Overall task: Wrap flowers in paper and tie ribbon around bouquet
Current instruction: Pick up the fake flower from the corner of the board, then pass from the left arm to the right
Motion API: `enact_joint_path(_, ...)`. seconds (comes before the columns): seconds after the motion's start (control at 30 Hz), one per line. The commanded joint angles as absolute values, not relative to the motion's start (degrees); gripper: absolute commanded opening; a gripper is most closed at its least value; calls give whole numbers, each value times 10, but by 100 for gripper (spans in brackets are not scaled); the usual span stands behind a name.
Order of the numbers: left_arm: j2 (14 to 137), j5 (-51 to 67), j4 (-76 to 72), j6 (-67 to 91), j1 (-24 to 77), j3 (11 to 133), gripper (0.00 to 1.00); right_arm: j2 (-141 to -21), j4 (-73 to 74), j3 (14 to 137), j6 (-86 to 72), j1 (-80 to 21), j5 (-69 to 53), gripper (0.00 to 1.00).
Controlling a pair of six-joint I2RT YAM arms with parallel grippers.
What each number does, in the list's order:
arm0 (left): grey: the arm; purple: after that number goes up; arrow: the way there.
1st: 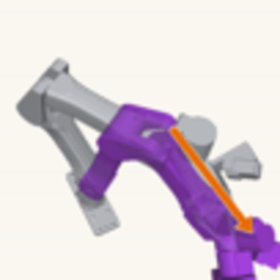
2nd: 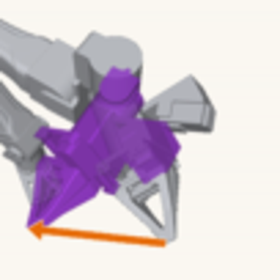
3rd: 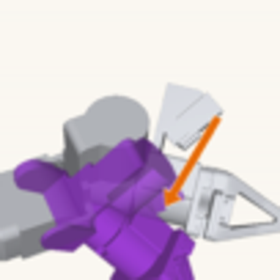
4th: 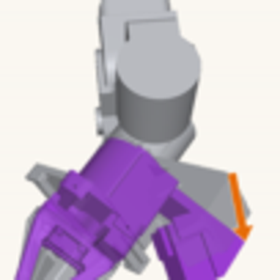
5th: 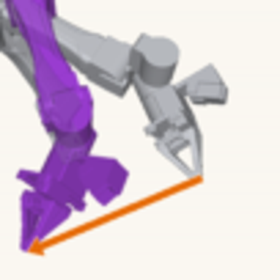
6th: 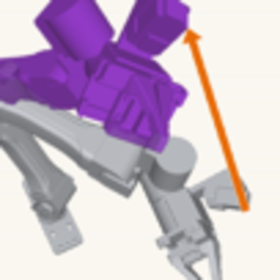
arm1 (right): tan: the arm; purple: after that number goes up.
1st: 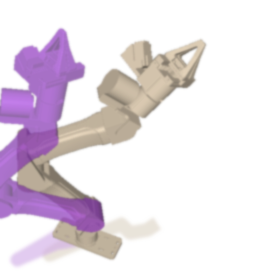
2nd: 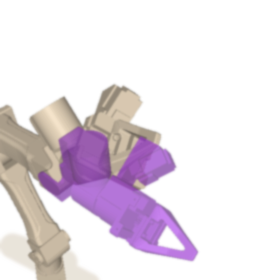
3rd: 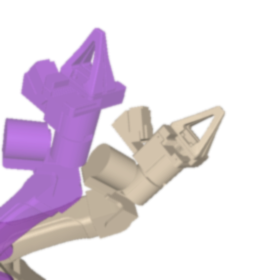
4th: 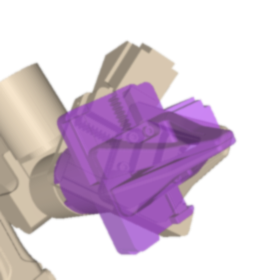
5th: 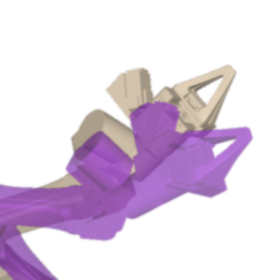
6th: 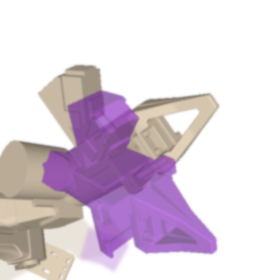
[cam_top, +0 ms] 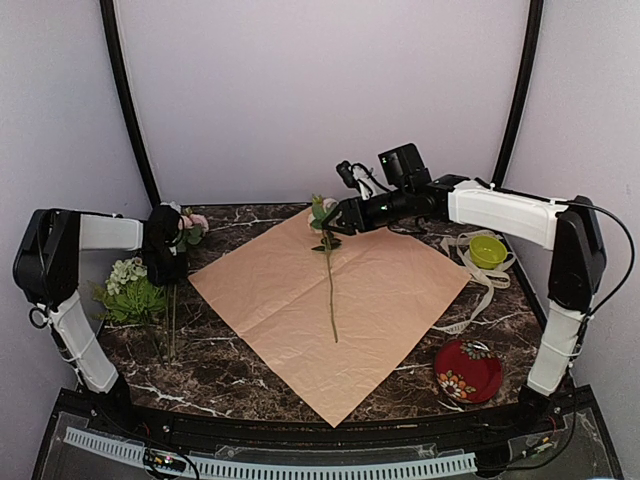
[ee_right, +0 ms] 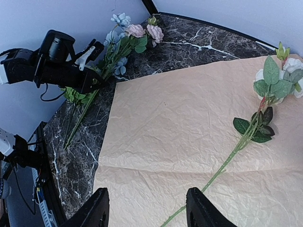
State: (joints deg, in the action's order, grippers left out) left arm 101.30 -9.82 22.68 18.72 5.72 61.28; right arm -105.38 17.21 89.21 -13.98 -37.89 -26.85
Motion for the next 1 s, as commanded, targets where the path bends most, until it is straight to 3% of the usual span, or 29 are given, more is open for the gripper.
enact_joint_path(0.0,882,-84,204,181,55,611,0,-1015,161,887,-141,-385,-265,56)
enact_joint_path(0.2,722,21,121,170,78,594,0,-986,37,856,-223,-386,-372,55)
enact_joint_path(0.37,609,107,-20,159,183,556,0,-980,-126,842,-310,-406,-422,55)
enact_joint_path(0.5,596,213,-152,186,265,527,0,-998,-211,872,-343,-440,-442,57)
enact_joint_path(0.8,667,259,-244,198,391,531,0,-1055,-339,915,-426,-484,-467,69)
enact_joint_path(0.9,684,262,-254,200,404,533,0,-1063,-328,920,-432,-486,-451,61)
enact_joint_path(0.97,689,262,-256,199,410,533,0,-1063,-321,918,-432,-486,-443,41)
